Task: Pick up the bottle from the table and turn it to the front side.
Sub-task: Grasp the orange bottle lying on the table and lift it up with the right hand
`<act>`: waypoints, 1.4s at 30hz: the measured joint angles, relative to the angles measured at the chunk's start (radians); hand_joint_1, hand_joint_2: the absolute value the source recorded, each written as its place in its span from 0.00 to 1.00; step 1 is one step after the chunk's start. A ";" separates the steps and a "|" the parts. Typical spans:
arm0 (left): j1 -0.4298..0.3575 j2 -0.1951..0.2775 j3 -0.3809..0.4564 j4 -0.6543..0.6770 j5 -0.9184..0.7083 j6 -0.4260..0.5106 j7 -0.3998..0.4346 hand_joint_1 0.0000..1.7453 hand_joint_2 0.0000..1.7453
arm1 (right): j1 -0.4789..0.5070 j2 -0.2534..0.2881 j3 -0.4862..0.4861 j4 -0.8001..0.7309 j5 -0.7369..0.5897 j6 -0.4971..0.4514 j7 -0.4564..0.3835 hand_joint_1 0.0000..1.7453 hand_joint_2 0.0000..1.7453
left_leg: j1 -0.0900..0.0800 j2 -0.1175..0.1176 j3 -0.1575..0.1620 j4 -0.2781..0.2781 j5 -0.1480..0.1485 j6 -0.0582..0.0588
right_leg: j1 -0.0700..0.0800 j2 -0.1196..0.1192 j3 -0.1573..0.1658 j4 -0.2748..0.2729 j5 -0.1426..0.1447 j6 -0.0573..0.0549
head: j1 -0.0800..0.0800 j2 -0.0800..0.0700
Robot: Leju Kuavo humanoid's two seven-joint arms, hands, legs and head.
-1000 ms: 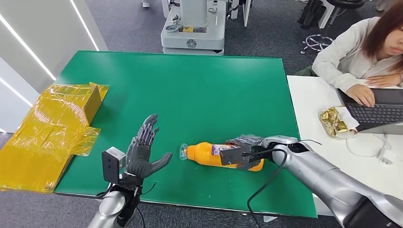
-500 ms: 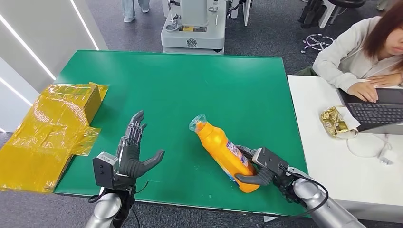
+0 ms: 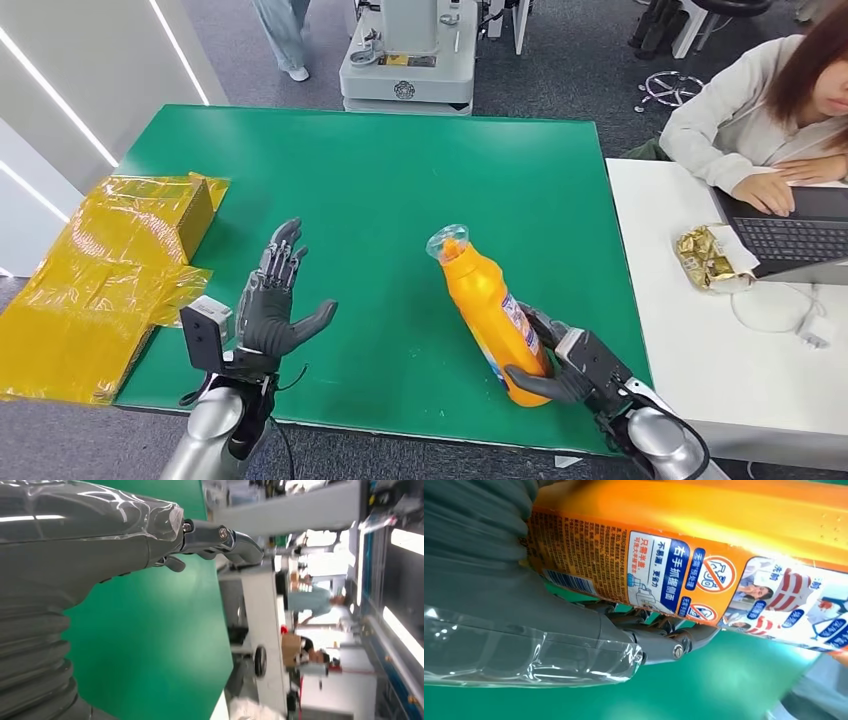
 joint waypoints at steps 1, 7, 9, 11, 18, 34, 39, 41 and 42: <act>-0.010 0.003 -0.002 0.008 0.021 -0.029 0.012 0.00 1.00 | 0.000 0.010 -0.011 -0.008 0.022 -0.010 -0.011 1.00 1.00 | 0.000 0.000 0.000 0.000 0.000 0.000 | 0.000 0.000 0.000 0.000 0.000 0.000 | 0.000 0.000; -0.093 0.014 -0.027 0.064 0.138 -0.138 0.069 0.00 1.00 | -0.057 0.075 -0.030 -0.010 0.078 -0.031 -0.049 1.00 1.00 | 0.000 0.002 0.001 0.000 0.001 -0.001 | 0.000 0.002 0.000 0.001 0.001 -0.001 | 0.000 0.000; -0.127 0.016 -0.042 0.085 0.186 -0.173 0.093 0.00 1.00 | -0.096 0.102 -0.025 0.006 0.085 -0.030 -0.060 1.00 1.00 | 0.000 0.002 0.001 0.000 0.002 -0.001 | 0.000 0.002 0.000 0.001 0.001 -0.001 | 0.000 0.000; -0.160 0.018 -0.057 0.102 0.218 -0.193 0.110 0.00 1.00 | -0.134 0.130 -0.021 0.026 0.090 -0.031 -0.063 1.00 1.00 | 0.000 0.002 0.001 0.000 0.002 -0.002 | 0.000 0.002 0.000 0.002 0.001 -0.001 | 0.000 0.000; -0.258 0.018 -0.115 0.135 0.344 -0.264 0.179 0.00 1.00 | -0.234 0.219 0.040 0.106 0.168 -0.035 -0.057 1.00 1.00 | 0.000 0.002 0.001 0.000 0.002 -0.002 | 0.000 0.002 -0.001 0.002 0.001 -0.001 | 0.000 0.000; -0.401 -0.010 -0.178 0.114 0.317 -0.219 0.233 0.00 1.00 | -0.352 0.362 0.136 0.249 0.227 -0.038 -0.030 1.00 1.00 | 0.000 0.002 0.001 0.000 0.002 -0.002 | 0.000 0.002 -0.001 0.002 0.001 -0.001 | 0.000 0.000; -0.401 -0.011 -0.180 0.114 0.310 -0.213 0.233 0.27 1.00 | -0.360 0.370 0.145 0.269 0.235 -0.039 -0.032 1.00 1.00 | 0.000 0.002 0.001 0.000 0.002 -0.002 | 0.000 0.002 -0.001 0.002 0.001 -0.001 | 0.000 0.000; -0.401 -0.011 -0.180 0.114 0.309 -0.213 0.233 0.77 1.00 | -0.361 0.371 0.148 0.274 0.236 -0.039 -0.032 1.00 1.00 | 0.000 0.002 0.001 0.000 0.002 -0.002 | 0.000 0.002 -0.001 0.002 0.001 -0.001 | 0.000 0.000; -0.401 -0.011 -0.180 0.114 0.309 -0.213 0.233 1.00 1.00 | -0.362 0.371 0.149 0.276 0.236 -0.040 -0.032 1.00 1.00 | 0.000 0.002 0.001 0.000 0.002 -0.002 | 0.000 0.002 -0.001 0.002 0.001 -0.001 | 0.000 0.000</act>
